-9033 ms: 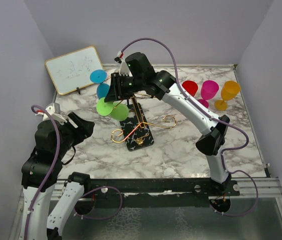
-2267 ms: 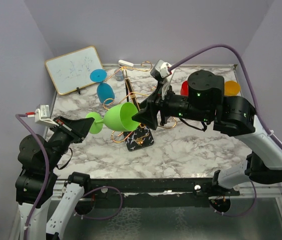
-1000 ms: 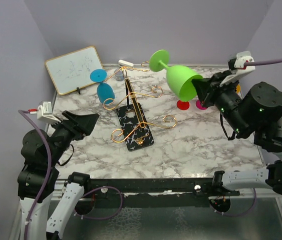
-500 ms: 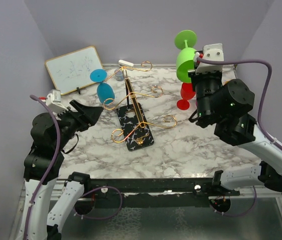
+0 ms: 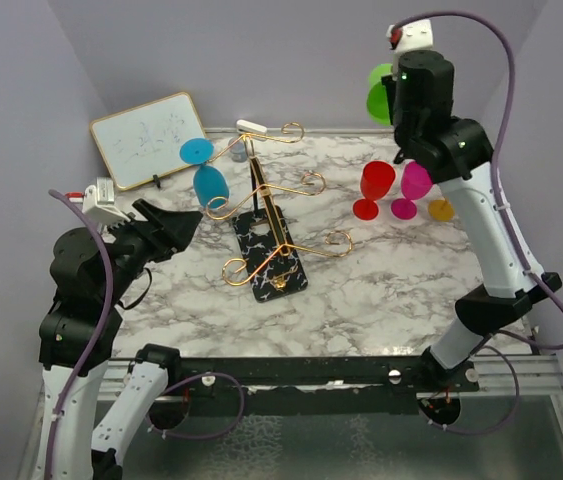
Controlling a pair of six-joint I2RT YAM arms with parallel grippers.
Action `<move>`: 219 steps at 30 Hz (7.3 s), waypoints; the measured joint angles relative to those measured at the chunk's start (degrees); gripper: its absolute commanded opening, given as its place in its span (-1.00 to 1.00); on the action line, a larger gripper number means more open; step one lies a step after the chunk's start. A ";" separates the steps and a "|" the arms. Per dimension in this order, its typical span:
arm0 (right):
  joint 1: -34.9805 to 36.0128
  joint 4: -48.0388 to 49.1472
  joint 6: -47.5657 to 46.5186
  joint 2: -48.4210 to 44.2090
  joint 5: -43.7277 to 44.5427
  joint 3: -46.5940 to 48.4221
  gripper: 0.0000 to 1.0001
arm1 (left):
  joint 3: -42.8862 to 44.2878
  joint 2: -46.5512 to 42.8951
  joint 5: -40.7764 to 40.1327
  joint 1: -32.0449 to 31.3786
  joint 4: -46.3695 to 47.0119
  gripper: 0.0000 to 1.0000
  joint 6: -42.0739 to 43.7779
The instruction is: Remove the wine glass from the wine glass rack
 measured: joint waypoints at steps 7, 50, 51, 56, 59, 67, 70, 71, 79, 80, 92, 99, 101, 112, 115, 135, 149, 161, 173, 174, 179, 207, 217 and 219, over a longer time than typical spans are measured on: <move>-13.09 -19.78 17.79 -3.52 -20.04 -3.30 -0.97 | 0.98 -0.15 -0.07 0.00 -1.05 0.22 1.20; -21.92 -19.47 23.71 1.75 -37.53 -38.42 -0.55 | -3.93 -1.92 -2.95 0.00 -4.55 0.23 4.70; -21.92 -19.19 23.63 1.92 -37.53 -38.42 -0.48 | -3.93 -1.92 -2.95 0.00 -4.55 0.25 4.72; -21.97 -18.03 23.56 1.99 -37.55 -38.42 -0.32 | -3.93 -1.88 -3.13 0.00 -4.55 0.31 4.72; -21.97 -17.92 23.56 1.68 -37.55 -38.07 -0.32 | -3.93 -1.86 -3.17 0.00 -4.55 0.31 4.72; -21.97 -17.38 25.33 -4.44 -47.34 -24.24 -0.25 | -4.85 -1.55 -3.76 0.00 -4.44 0.31 4.57; -22.01 -14.38 28.06 -7.08 -59.39 -17.86 -0.25 | -5.53 -1.33 -3.91 0.00 -4.48 0.31 4.55; -21.66 -12.81 29.27 -7.32 -63.93 -14.93 -0.25 | -5.75 -1.33 -4.00 0.00 -4.48 0.31 4.55; -17.73 -0.83 34.73 -10.10 -76.81 -16.20 -0.24 | -4.70 0.09 -8.57 0.00 -4.57 0.36 4.52; -17.77 0.22 35.30 -11.69 -77.29 -19.43 -0.24 | -3.85 1.22 -9.38 0.00 -4.35 0.36 4.52; -17.88 4.96 35.98 -33.03 -81.26 -35.98 -0.24 | 3.65 26.93 0.63 10.54 10.01 0.23 -1.01; -17.88 4.72 35.45 -39.63 -81.42 -36.52 -0.24 | -5.66 28.92 19.19 31.82 24.46 0.20 -12.09; -17.88 4.72 35.34 -40.04 -81.55 -36.54 -0.24 | -8.83 28.98 23.19 33.18 29.92 0.19 -15.08; -17.88 5.25 35.67 -40.48 -82.99 -42.25 -0.26 | -10.32 34.38 31.95 31.32 46.56 0.03 -22.67; -17.88 5.25 35.78 -40.70 -83.03 -42.91 -0.27 | -7.72 37.13 32.13 29.66 45.59 0.00 -21.49; -17.88 5.46 35.74 -43.19 -82.97 -43.52 -0.28 | -4.22 46.56 32.17 25.75 46.42 -0.04 -20.85; -17.88 5.64 35.74 -43.45 -82.93 -44.74 -0.29 | -4.22 48.87 33.57 24.50 54.14 -0.87 -26.18; -17.88 5.64 35.74 -44.22 -82.53 -44.74 -0.30 | -5.09 48.37 34.60 24.44 57.16 -1.00 -29.88; -17.88 6.01 35.82 -44.76 -82.36 -45.40 -0.31 | -5.05 43.56 34.56 23.39 51.54 -1.00 -28.17; -17.88 6.14 35.89 -44.78 -82.36 -45.51 -0.31 | -4.96 43.58 34.49 22.88 51.01 -1.00 -27.82; -17.88 6.51 36.09 -44.96 -82.34 -46.01 -0.31 | -2.86 44.48 33.53 20.61 48.09 -1.00 -26.25; -17.88 10.08 37.07 -45.05 -87.08 -47.98 -0.29 | 26.05 61.68 30.16 14.40 59.30 -1.00 -28.94; -17.86 16.28 39.32 -38.64 -98.01 -44.87 -0.26 | 15.21 39.04 32.00 -8.61 58.60 -1.00 -16.57; -17.88 16.28 39.30 -37.83 -98.14 -43.98 -0.26 | 15.17 36.39 31.80 -9.90 57.86 -1.00 -13.75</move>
